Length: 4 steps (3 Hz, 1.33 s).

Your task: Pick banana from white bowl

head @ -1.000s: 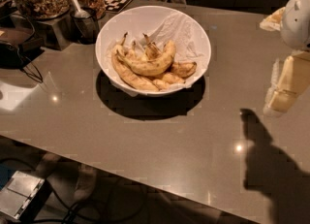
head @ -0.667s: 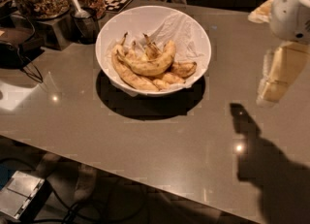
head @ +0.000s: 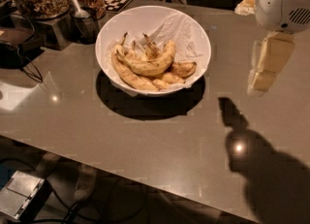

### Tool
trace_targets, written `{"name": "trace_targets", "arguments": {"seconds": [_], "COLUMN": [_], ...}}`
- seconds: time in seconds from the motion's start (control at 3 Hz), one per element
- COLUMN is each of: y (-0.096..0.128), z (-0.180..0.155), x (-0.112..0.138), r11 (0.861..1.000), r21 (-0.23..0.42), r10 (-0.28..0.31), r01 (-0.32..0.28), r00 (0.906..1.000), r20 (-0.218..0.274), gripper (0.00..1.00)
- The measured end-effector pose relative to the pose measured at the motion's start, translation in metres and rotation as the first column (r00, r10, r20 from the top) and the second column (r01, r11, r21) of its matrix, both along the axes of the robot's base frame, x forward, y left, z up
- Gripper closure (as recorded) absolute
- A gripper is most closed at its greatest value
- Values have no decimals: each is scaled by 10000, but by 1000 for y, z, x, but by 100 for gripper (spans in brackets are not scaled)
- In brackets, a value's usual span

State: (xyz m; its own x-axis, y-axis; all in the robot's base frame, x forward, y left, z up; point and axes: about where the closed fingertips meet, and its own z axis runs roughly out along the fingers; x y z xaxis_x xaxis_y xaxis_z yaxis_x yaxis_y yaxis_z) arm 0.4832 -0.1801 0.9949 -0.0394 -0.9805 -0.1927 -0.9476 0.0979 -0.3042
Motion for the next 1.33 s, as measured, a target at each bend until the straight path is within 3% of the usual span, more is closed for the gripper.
{"name": "trace_targets", "arguments": {"seconds": [0.33, 0.67, 1.0, 1.33], "y": [16, 40, 64, 87], "z": [2, 0, -5, -11], "x": [20, 50, 75, 94], "r11": [9996, 9945, 9809, 9717], "r21": [-124, -503, -913, -1024], "r10": [260, 942, 1767, 2171], "r01": [-257, -918, -1716, -2129], "r00": [9993, 9944, 9829, 9756], "r20": [265, 488, 514, 318], "gripper": [0, 0, 0, 0]}}
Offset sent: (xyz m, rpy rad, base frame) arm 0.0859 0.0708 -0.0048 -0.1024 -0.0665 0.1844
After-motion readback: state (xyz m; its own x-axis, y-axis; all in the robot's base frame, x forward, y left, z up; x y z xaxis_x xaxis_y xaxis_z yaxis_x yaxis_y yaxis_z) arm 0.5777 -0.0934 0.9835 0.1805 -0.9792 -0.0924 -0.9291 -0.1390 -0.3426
